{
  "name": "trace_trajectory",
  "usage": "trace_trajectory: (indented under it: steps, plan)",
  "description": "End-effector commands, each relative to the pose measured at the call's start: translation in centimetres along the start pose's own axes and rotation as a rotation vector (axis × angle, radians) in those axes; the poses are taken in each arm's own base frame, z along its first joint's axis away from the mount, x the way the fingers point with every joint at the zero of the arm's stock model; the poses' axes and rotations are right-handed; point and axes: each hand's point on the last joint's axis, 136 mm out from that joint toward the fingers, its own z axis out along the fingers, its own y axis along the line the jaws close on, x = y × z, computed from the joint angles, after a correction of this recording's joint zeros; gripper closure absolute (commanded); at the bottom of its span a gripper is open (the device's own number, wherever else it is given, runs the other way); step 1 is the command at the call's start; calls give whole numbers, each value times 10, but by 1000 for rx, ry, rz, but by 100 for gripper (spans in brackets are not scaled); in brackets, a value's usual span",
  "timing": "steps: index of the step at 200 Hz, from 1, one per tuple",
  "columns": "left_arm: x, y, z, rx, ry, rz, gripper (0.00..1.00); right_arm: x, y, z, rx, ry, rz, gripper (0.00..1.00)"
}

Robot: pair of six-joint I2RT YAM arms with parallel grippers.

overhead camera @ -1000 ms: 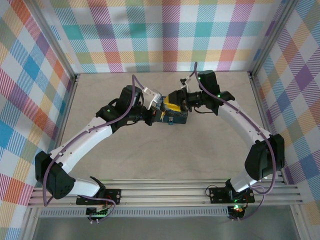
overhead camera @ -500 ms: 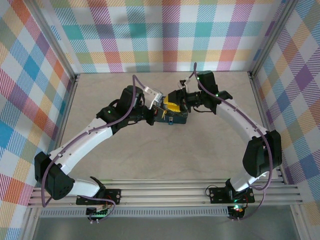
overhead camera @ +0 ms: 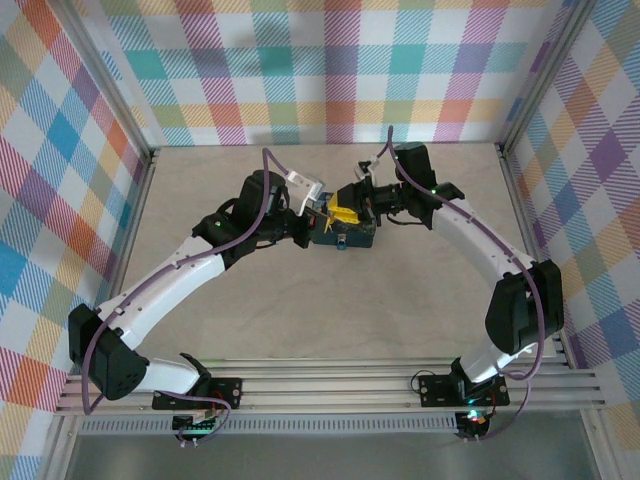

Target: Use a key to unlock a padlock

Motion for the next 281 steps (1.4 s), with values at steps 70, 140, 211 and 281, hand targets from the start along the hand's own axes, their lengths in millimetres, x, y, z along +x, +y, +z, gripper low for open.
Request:
trace_trajectory:
  steps: [70,140,211,281]
  plan:
    - [-15,-10,-6,13,-59,1,100,1,6,1,-60,17,-42,99]
    - [-18,0,-27,-59,-117,-107,58,5,44,-23,-16,-103,-513,100]
    - [-60,-2,-59,162,-258,-369,53,11,82,-36,-71,-139,-944,100]
    - [-89,-19,-60,467,-444,-494,57,-16,100,-50,-185,-220,-847,100]
